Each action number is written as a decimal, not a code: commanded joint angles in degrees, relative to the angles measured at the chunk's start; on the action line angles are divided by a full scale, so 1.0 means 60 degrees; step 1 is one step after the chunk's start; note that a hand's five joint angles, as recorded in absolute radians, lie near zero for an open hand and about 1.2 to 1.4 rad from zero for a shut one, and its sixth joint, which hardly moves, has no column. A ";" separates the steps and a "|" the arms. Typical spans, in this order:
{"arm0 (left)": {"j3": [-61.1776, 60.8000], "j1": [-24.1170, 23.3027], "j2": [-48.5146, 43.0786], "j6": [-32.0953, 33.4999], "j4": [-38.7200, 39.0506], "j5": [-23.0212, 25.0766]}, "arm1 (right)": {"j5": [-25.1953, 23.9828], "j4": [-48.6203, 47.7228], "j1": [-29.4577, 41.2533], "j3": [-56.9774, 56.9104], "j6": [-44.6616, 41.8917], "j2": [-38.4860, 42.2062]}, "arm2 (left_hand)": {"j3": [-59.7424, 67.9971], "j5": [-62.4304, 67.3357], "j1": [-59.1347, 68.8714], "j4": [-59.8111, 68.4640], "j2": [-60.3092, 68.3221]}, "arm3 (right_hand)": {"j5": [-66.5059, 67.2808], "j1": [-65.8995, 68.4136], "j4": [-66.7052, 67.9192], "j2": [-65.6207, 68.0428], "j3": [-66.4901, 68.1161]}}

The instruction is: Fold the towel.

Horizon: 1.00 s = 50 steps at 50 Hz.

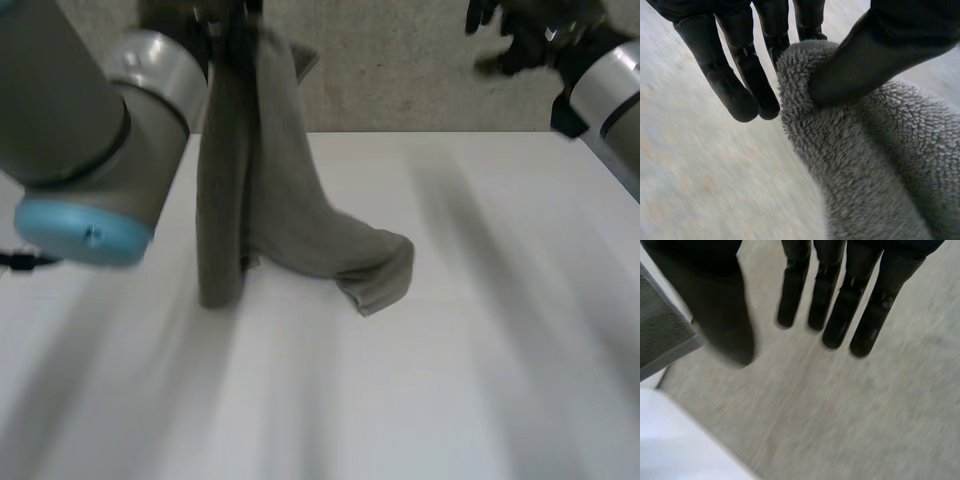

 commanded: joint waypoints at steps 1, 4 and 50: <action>-0.2778 -0.0139 0.0628 -0.0005 -0.0437 0.0075 | -0.0296 0.1208 0.0115 0.1470 -0.1322 0.0279 | -0.1422 -0.2772 -0.0540 -0.1075 -0.0719 | -0.2517 -0.2246 -0.2698 -0.2334 -0.2658; -0.4111 -0.0125 0.1009 -0.0005 -0.0437 0.0060 | -0.0311 0.1312 0.0247 0.1722 -0.1692 0.0426 | -0.1422 -0.2772 -0.0540 -0.1075 -0.0719 | -0.2517 -0.2247 -0.2698 -0.2334 -0.2659; -0.9135 0.0945 0.4334 -0.0005 0.2346 0.0075 | 0.0905 0.3187 0.2166 0.0872 -0.3889 0.2550 | -0.1422 -0.2772 -0.0540 -0.1075 -0.0719 | 0.6668 0.6939 0.6487 0.6851 0.6527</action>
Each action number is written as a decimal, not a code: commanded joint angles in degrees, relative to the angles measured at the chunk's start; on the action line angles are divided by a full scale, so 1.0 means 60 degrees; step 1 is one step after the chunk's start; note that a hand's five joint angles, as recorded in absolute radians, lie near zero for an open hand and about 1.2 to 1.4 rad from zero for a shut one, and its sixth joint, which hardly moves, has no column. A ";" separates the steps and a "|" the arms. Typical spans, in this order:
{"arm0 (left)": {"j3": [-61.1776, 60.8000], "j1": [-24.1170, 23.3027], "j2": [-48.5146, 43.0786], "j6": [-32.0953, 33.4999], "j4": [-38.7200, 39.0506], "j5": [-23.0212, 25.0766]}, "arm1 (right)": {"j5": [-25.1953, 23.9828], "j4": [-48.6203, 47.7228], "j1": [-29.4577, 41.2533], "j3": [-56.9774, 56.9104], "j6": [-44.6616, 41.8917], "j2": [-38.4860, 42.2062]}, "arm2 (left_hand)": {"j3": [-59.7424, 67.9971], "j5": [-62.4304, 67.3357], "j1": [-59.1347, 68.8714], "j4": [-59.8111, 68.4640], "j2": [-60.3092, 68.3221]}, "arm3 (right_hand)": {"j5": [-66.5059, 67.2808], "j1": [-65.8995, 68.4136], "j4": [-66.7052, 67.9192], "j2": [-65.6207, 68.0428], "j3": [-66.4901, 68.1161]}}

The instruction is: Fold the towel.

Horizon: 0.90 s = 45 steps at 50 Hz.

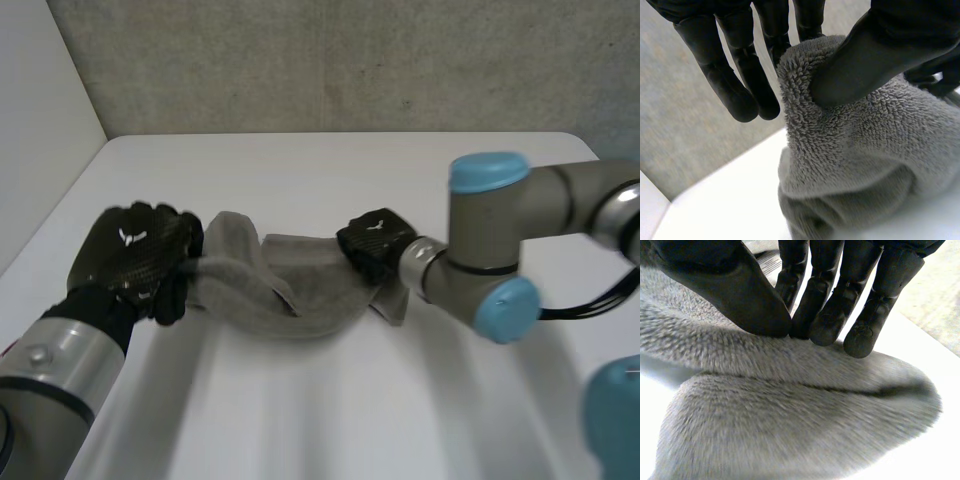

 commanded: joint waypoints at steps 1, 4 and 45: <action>0.0224 -0.0026 -0.0699 0.0000 0.1384 0.0017 | -0.0850 -0.0022 -0.1199 0.3088 -0.0082 -0.2847 | -0.1451 -0.2772 -0.0581 -0.1076 -0.0765 | 0.0381 0.0475 0.0551 0.0624 0.0574; 0.0356 -0.0114 -0.1183 0.0000 0.1751 0.0017 | -0.1480 0.0037 -0.1858 0.4421 -0.0315 -0.3947 | -0.1451 -0.2772 -0.0581 -0.1076 -0.0765 | 0.0381 0.0475 0.0551 0.0624 0.0574; 0.0108 0.0500 -0.2988 -0.0147 0.2645 -0.0056 | -0.0091 -0.0712 -0.0529 -0.0608 0.0826 0.0689 | -0.1451 -0.2772 -0.0581 -0.1076 -0.0765 | -0.3579 -0.3485 -0.3409 -0.3336 -0.3387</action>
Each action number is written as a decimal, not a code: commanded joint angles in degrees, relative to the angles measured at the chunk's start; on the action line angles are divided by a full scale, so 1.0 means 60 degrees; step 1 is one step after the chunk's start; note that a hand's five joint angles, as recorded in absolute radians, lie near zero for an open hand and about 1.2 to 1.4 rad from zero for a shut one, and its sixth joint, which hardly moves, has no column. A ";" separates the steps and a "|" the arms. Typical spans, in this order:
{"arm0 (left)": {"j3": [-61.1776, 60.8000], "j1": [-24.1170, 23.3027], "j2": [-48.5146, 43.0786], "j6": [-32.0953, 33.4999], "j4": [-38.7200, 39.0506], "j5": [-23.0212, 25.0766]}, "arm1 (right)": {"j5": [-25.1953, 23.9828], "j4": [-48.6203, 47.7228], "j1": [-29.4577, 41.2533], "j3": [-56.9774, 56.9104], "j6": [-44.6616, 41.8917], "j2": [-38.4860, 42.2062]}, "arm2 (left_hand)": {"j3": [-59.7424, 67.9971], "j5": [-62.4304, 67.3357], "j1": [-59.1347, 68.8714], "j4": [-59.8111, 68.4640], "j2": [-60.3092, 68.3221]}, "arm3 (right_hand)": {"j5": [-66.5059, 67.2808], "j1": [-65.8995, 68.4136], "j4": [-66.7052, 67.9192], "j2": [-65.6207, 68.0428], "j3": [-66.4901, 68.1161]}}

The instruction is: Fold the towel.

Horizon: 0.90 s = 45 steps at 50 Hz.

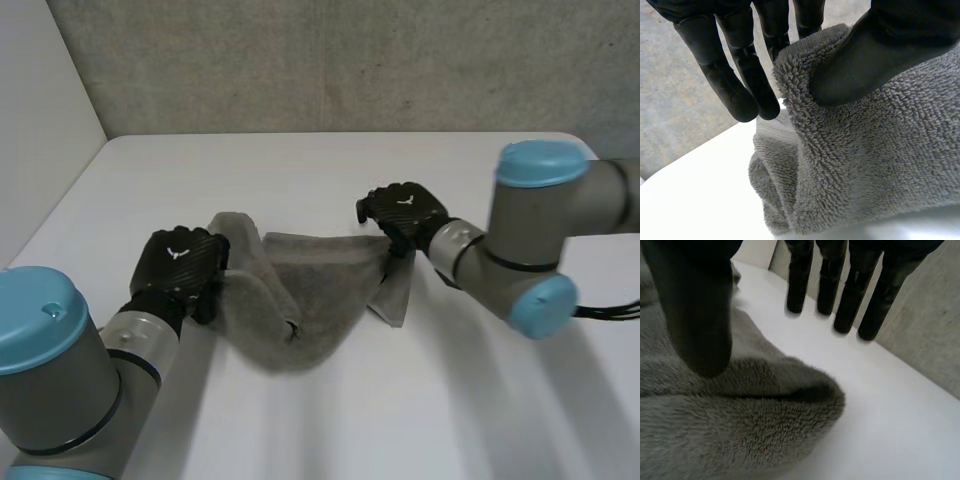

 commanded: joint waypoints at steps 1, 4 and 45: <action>-0.0296 0.0380 0.0217 -0.0026 0.0507 -0.0010 | 0.0164 0.0820 0.0172 -0.1815 -0.0084 0.1534 | -0.1454 -0.2774 -0.0582 -0.1076 -0.0766 | 0.3523 0.3653 0.3652 0.3670 0.3685; -0.0457 0.0644 0.0407 -0.0026 0.0742 -0.0010 | 0.0149 0.1231 0.0157 -0.2166 -0.0099 0.1783 | -0.1454 -0.2774 -0.0582 -0.1076 -0.0766 | 0.7364 0.7494 0.7493 0.7511 0.7526; -0.0867 0.0131 0.0158 0.0033 0.1123 0.0064 | -0.2356 0.3226 -0.2701 0.4780 -0.2477 -0.5191 | -0.5880 -0.7200 -0.5007 -0.5502 -0.5192 | -0.3851 -0.3721 -0.3721 -0.3703 -0.3689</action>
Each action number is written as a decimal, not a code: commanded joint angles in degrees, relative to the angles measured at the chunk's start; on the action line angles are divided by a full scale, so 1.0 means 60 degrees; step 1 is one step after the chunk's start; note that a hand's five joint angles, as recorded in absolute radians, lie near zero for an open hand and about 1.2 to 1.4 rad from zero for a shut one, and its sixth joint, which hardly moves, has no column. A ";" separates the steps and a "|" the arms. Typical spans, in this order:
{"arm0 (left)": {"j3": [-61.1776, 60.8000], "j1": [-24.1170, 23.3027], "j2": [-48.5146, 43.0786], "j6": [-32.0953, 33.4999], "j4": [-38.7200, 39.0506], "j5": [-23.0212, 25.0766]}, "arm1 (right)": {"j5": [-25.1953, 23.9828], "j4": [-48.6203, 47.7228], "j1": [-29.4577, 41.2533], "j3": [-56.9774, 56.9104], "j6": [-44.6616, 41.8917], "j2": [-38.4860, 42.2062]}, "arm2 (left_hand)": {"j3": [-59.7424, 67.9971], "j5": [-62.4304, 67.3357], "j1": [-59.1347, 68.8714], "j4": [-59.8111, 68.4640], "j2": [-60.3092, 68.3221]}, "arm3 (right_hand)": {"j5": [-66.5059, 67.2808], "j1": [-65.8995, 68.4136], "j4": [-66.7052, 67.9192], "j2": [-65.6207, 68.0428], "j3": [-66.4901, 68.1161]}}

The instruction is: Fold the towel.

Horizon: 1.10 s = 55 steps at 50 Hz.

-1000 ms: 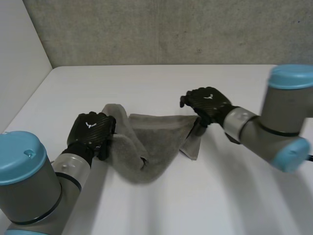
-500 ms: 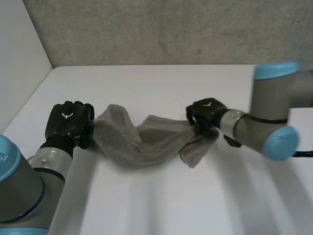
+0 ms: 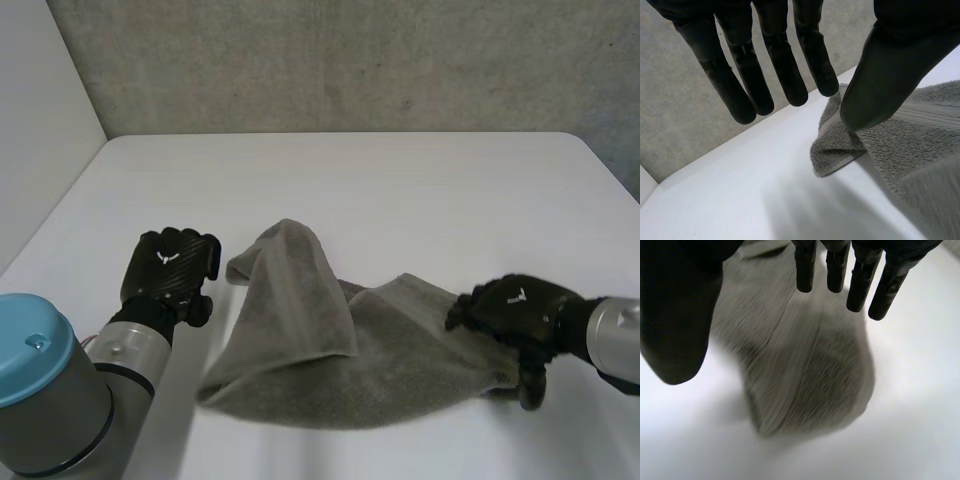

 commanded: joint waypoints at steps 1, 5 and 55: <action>0.0005 -0.0024 -0.0071 0.0006 0.0001 0.0004 | -0.0347 -0.1297 0.0809 -0.1534 0.2871 0.0439 | -0.1235 -0.2842 -0.1222 -0.1289 -0.1215 | -0.0307 -0.0576 -0.0611 -0.0623 -0.0561; 0.0005 -0.0024 -0.0071 0.0020 0.0001 0.0004 | -0.0172 -0.1736 0.1655 -0.2410 0.3516 0.1388 | -0.1263 -0.2870 -0.1250 -0.1317 -0.1244 | -0.0111 -0.0381 -0.0416 -0.0427 -0.0365; 0.5363 -0.2558 -0.4419 0.0079 -0.2867 0.2274 | 0.0502 -0.3128 0.1424 -0.1182 0.3897 0.2050 | -0.6422 -0.8028 -0.6409 -0.6475 -0.6402 | 1.1010 1.0740 1.0705 1.0693 1.0755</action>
